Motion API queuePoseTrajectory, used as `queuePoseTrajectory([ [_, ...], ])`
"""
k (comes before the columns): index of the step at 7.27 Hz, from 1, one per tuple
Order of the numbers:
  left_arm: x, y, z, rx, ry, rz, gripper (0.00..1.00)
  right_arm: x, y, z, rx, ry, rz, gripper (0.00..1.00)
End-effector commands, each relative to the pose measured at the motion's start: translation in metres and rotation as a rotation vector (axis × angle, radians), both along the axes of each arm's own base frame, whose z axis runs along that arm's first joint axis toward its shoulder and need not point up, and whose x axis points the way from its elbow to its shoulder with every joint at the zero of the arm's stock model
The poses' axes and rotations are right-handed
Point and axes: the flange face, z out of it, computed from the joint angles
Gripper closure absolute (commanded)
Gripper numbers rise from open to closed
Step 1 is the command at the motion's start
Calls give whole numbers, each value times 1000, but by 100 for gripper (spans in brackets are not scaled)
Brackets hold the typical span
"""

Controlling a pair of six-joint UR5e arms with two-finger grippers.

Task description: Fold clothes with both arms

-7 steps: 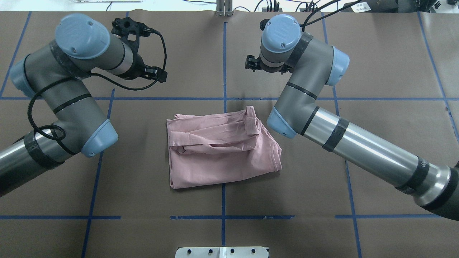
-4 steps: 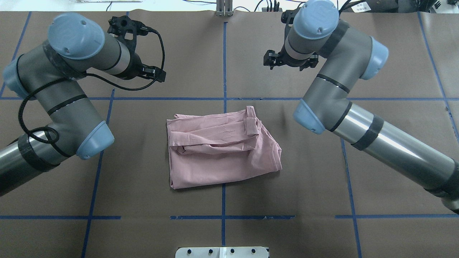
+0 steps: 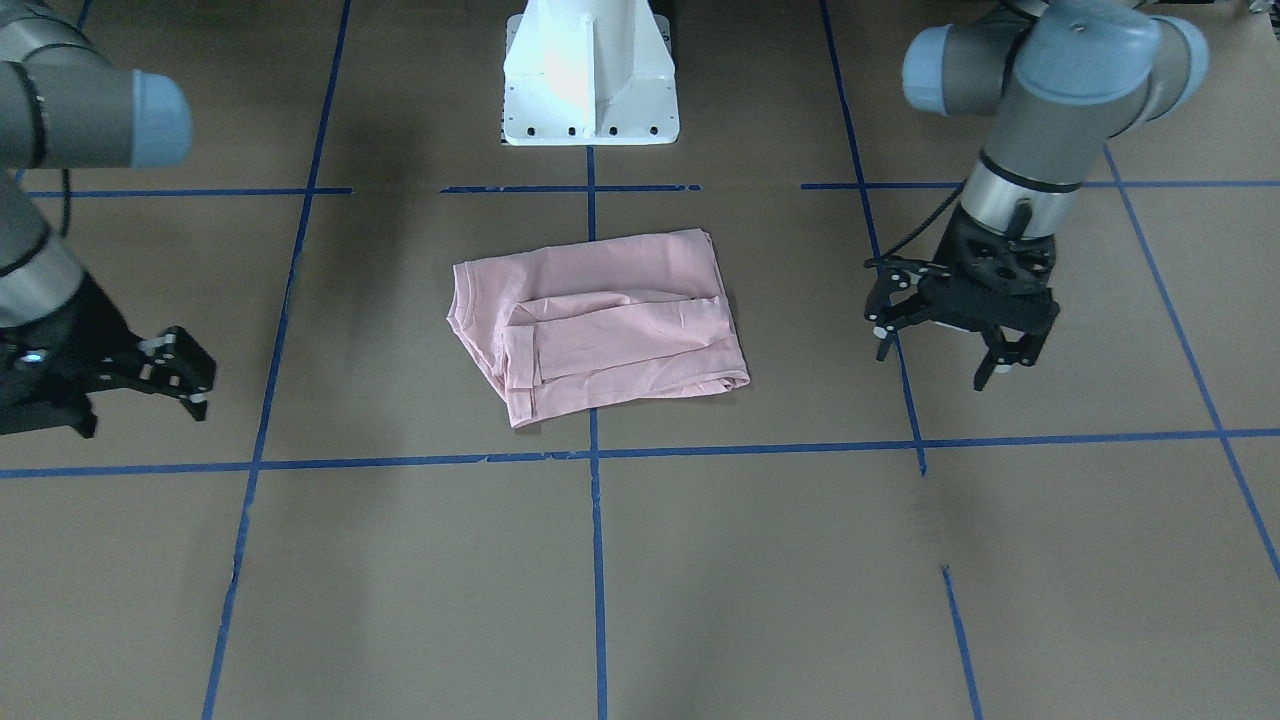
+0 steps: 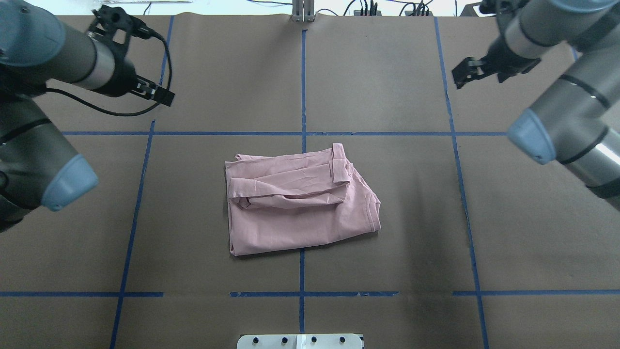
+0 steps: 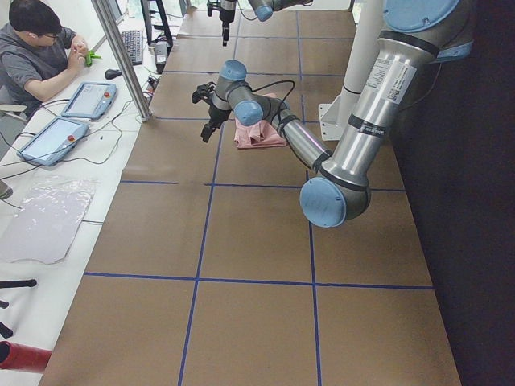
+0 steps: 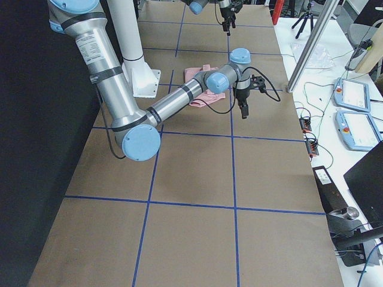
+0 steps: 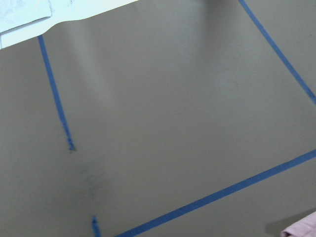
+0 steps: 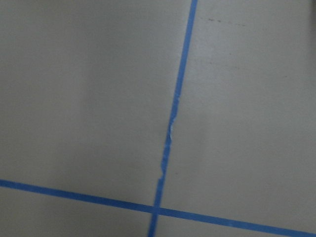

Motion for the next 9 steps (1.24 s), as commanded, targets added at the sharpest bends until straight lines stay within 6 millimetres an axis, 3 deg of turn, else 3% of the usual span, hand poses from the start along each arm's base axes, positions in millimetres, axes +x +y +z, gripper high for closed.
queuePoseTrajectory([
  [1,-139,-14,71,92,-113,79,0,161,18,101,47,39,-83,0],
  [2,-201,-6,108,98,-154,81,0,209,40,146,38,69,-128,0],
  [3,-241,10,141,58,-138,74,0,228,70,190,-11,75,-158,0],
  [4,-265,29,170,-2,-130,38,0,243,102,238,-95,86,-143,0],
  [5,-268,43,230,-118,-141,46,0,260,141,285,-199,77,-109,0],
  [6,-277,43,285,-224,-152,34,0,275,162,302,-235,53,-67,0],
  [7,-320,44,304,-273,-143,-40,0,279,176,311,-262,14,-48,0],
  [8,-326,54,318,-316,-138,-47,0,286,180,310,-264,1,-30,0],
  [9,-334,68,324,-402,-25,-33,0,286,175,301,-254,-4,-27,0],
])
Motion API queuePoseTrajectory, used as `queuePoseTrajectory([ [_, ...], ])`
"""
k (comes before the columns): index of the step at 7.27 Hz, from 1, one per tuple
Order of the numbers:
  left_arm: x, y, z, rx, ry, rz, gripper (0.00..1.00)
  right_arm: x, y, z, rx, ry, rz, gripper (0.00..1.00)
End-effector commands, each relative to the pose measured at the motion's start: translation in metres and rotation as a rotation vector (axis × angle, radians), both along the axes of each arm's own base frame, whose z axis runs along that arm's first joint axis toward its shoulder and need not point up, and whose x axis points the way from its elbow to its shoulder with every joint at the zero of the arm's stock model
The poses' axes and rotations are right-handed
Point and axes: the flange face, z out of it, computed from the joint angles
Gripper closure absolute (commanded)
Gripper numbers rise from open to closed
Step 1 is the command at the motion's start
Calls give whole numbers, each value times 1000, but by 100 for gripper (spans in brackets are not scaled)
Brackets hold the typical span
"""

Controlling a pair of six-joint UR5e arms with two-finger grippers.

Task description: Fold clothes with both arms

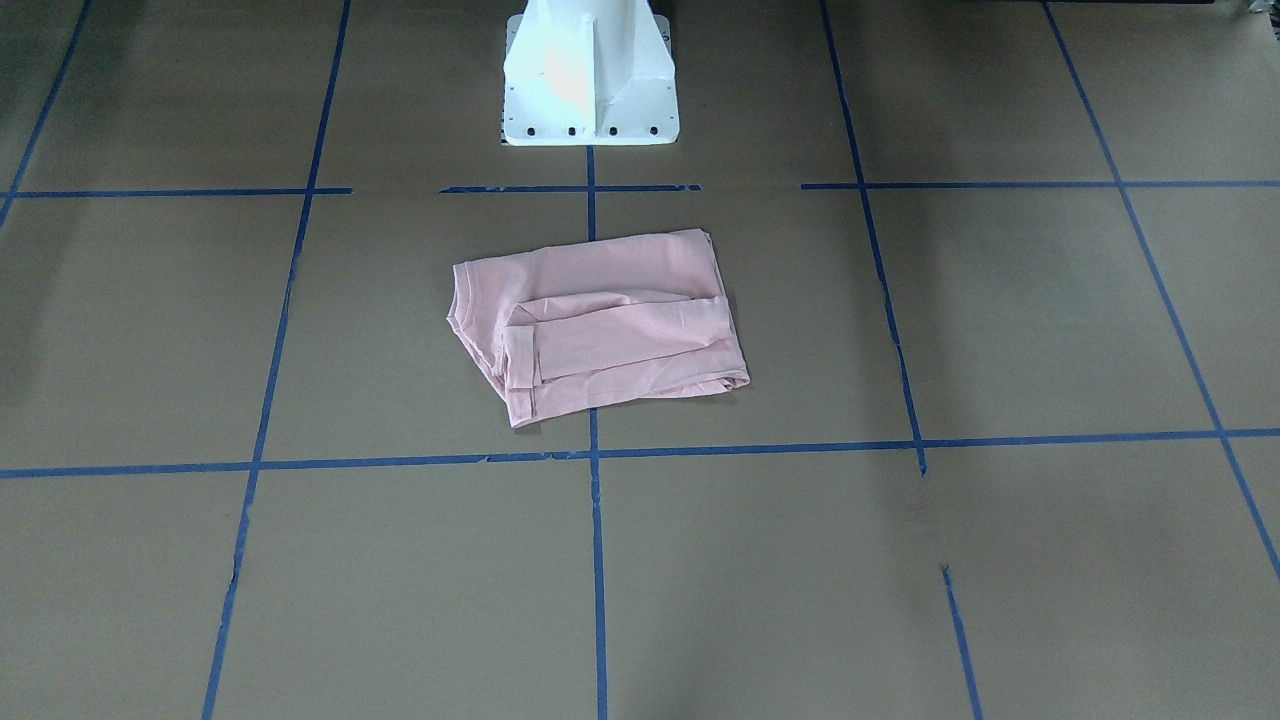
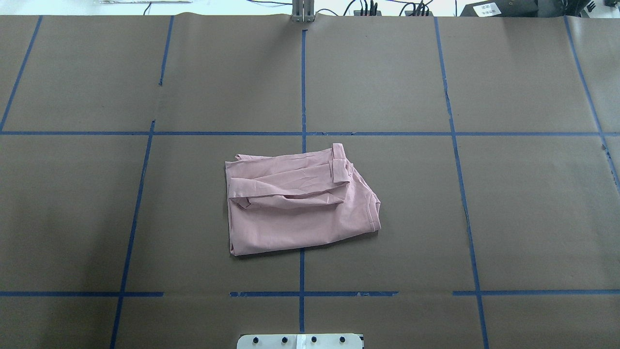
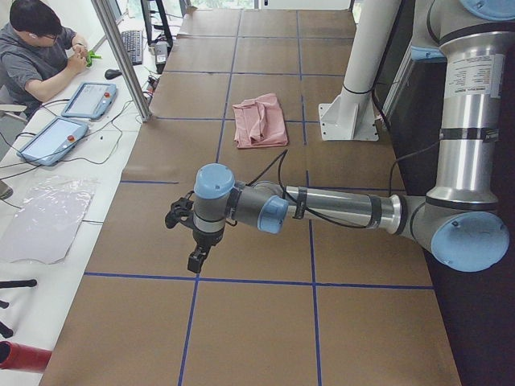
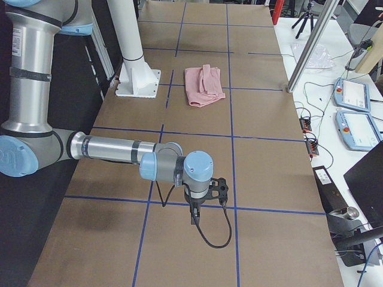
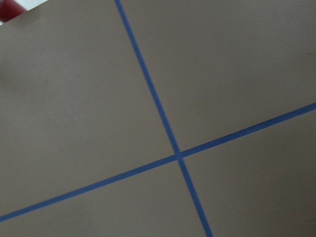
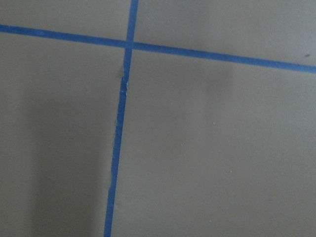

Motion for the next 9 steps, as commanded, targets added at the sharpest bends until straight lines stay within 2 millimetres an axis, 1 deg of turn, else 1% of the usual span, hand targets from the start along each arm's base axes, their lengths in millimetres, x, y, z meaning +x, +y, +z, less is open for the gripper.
queuePoseTrajectory([
  [1,-17,22,16,-130,137,-5,0,4,-5,-10,9,-13,21,0],
  [2,-18,25,25,-106,130,41,0,3,-12,-18,1,-21,46,0],
  [3,-18,39,35,-123,131,52,0,2,-13,-19,-10,-23,62,0],
  [4,-17,41,39,-135,134,51,0,2,-12,-18,-12,-23,62,0],
  [7,-17,39,36,-120,130,53,0,2,-12,-18,-9,-24,62,0],
  [9,-15,32,27,-84,121,59,0,2,-12,-18,-10,-22,63,0],
])
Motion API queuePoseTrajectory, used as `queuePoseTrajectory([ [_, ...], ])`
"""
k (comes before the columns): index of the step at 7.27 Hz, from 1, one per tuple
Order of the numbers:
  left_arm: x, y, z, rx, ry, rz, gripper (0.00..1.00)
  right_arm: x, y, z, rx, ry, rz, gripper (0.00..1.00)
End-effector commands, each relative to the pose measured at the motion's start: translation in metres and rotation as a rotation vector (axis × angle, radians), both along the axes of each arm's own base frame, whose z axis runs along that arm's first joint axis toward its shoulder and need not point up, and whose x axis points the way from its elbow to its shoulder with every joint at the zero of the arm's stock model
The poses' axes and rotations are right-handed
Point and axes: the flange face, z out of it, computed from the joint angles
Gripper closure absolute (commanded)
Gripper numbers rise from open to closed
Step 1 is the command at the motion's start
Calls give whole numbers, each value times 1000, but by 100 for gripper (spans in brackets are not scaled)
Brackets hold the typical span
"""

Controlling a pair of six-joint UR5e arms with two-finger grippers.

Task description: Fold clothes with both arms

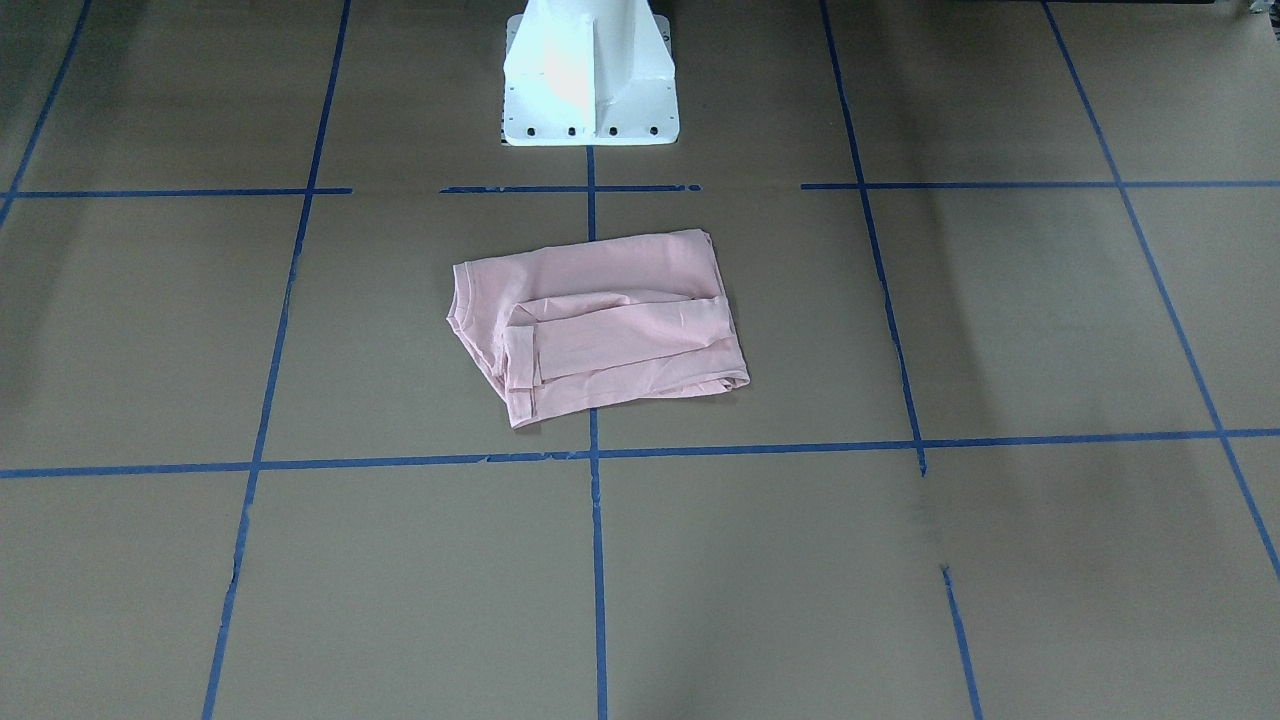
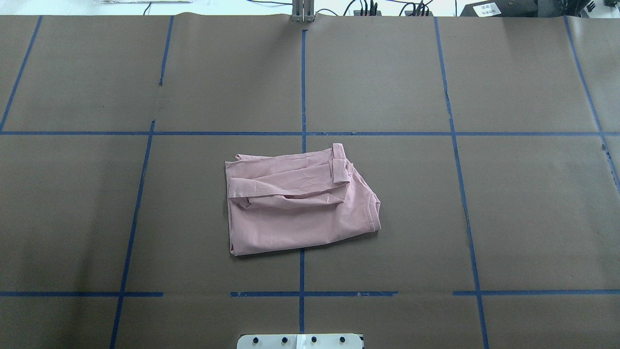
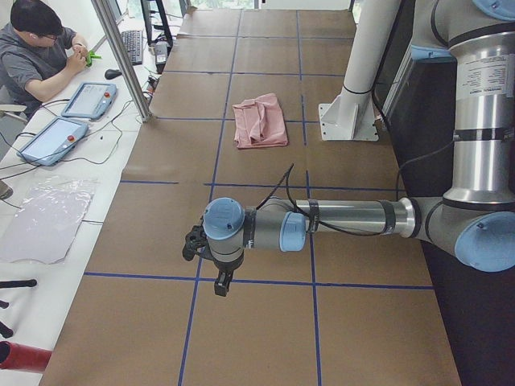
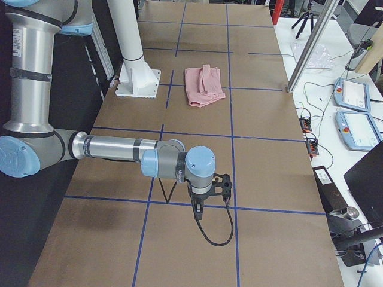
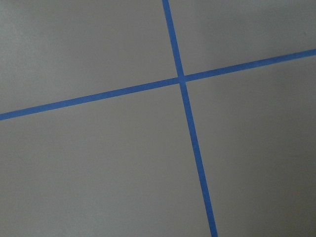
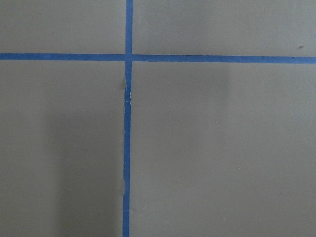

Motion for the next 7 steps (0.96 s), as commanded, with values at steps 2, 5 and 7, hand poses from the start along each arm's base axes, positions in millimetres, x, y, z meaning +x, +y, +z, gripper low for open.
queuePoseTrajectory([
  [2,1,-4,-6,25,-3,1,0,0,-1,-1,-1,-1,1,0],
  [5,1,-1,-1,13,-3,0,0,0,-4,-4,2,0,1,0],
  [7,1,0,1,7,-2,-1,0,0,-5,-5,4,-5,1,0],
])
